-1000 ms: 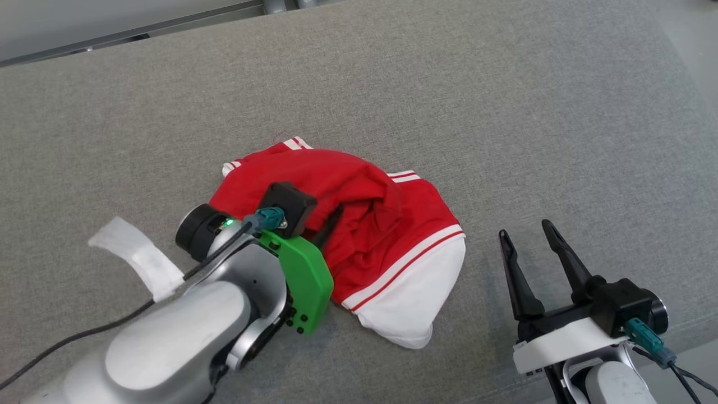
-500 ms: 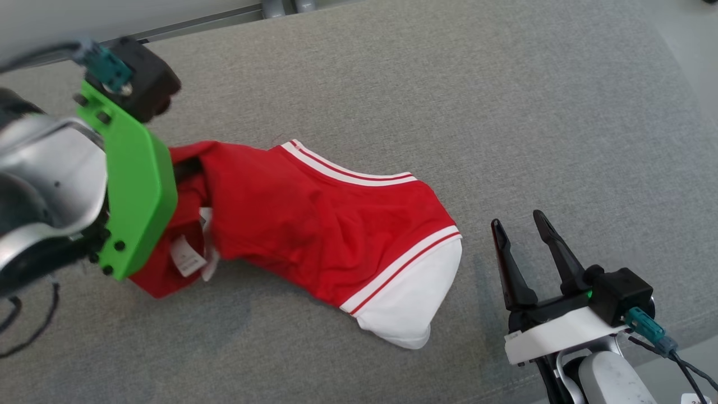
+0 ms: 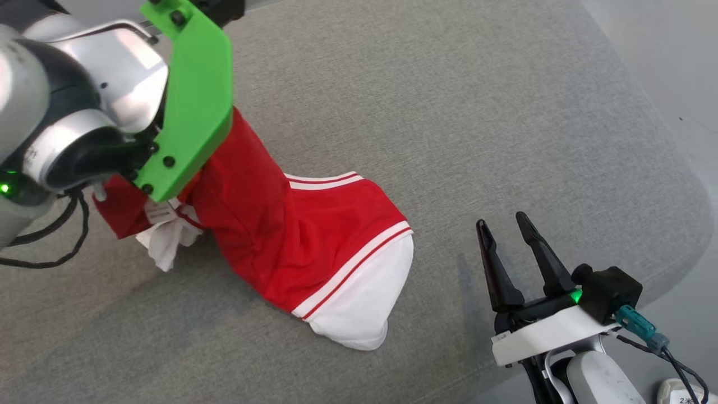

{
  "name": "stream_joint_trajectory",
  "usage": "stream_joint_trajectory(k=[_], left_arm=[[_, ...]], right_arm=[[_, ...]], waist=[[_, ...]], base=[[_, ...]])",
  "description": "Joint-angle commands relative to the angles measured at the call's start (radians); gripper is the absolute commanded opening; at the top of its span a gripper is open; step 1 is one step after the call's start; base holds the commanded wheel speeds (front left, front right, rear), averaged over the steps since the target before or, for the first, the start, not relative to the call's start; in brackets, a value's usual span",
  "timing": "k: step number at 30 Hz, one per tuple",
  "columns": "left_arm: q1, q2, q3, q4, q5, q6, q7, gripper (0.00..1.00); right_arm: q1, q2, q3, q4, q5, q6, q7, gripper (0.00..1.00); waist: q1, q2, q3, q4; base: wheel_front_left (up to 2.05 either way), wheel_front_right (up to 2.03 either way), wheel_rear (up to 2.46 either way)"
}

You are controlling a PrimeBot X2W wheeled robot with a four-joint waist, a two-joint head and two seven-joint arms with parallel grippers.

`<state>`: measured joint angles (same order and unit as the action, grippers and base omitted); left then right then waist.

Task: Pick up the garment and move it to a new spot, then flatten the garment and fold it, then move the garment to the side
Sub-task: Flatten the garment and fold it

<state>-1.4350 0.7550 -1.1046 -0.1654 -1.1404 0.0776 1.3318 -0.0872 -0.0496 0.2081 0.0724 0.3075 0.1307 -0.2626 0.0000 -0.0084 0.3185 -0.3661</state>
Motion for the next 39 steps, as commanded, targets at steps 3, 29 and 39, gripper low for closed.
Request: stream_joint_trajectory(k=[3, 29, 39], left_arm=[[-0.016, 0.016, -0.043, 0.032, 0.057, -0.044, 0.016, 0.00], [0.237, -0.402, -0.113, 0.449, 0.352, 0.061, -0.733, 1.00], [0.252, -0.430, -0.146, 0.365, 0.452, 0.051, -0.831, 1.00]], right_arm=[[-0.014, -0.001, 0.009, -0.006, 0.015, 0.000, -0.003, 1.00], [0.015, -0.002, 0.074, -0.006, -0.033, 0.000, -0.003, 1.00], [0.045, -0.002, 0.010, 0.001, -0.089, 0.000, -0.003, 1.00]], waist=[[0.0000, 0.0084, 0.024, -0.061], [0.0000, 0.0084, 0.070, -0.118], [0.0000, 0.0084, 0.023, -0.019]], base=[[0.00, 0.00, 0.00], [0.00, 0.00, 0.00], [0.00, 0.00, 0.00]])
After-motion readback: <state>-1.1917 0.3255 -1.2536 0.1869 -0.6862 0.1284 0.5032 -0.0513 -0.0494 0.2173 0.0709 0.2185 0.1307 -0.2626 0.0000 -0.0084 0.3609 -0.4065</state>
